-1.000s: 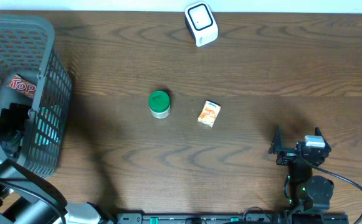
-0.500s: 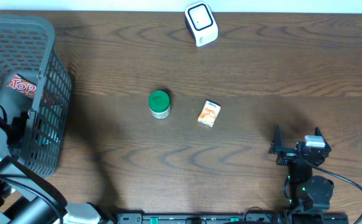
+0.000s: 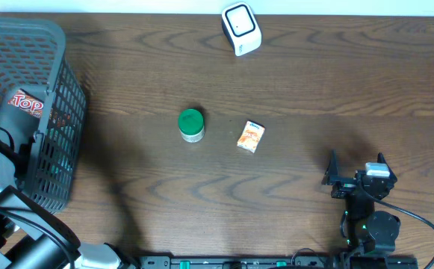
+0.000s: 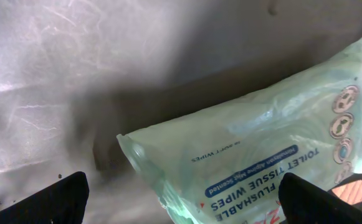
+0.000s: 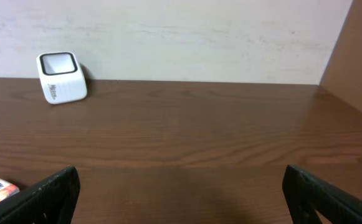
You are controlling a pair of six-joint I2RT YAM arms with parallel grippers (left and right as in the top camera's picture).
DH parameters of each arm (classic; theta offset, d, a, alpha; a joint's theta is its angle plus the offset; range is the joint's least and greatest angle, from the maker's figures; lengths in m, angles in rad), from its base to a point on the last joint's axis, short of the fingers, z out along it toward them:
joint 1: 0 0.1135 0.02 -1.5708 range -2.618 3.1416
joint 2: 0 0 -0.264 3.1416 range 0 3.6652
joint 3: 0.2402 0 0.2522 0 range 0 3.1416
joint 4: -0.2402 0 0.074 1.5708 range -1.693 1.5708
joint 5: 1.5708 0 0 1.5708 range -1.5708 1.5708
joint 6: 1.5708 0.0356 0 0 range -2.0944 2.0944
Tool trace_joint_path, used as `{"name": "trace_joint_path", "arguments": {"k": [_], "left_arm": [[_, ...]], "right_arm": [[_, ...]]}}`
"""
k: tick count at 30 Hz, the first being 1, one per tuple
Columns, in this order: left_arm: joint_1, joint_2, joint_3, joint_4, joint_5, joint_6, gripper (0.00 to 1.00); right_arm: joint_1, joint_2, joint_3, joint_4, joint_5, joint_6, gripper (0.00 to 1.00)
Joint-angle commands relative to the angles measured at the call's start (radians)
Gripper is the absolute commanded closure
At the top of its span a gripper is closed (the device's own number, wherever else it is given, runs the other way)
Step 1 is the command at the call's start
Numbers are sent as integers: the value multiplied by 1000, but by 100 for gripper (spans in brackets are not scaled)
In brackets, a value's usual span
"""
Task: Scan the item barcode
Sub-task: 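Reach the left gripper into the basket toward the green wet-wipe pack, then grasp the mint-green wet-wipe pack and lift it out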
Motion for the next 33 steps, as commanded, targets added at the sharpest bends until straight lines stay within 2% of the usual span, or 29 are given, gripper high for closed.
{"name": "trace_joint_path", "arguments": {"k": [1, 4, 5, 8, 10, 16, 22, 33], "left_arm": [[4, 44, -14, 5, 2, -9, 2], [4, 99, -14, 5, 2, -9, 2], [4, 126, -14, 5, 2, -9, 11], [4, 146, -14, 4, 2, -9, 62], [4, 143, -13, 6, 2, -9, 91], [4, 121, -8, 15, 2, -8, 93], [4, 17, 11, 15, 30, -8, 93], [4, -423, 36, 34, 31, -38, 93]], "right_arm": [[6, -6, -2, -4, -1, -8, 1], [6, -6, -2, -4, -1, -8, 1], [6, -6, -2, -4, -1, -8, 1], [6, -6, -2, -4, -1, -8, 1], [6, -6, -2, -4, -1, -8, 1], [6, -6, -2, -4, -1, -8, 1], [6, -6, -2, -4, -1, -8, 1], [6, -6, -2, -4, -1, -8, 1]]}}
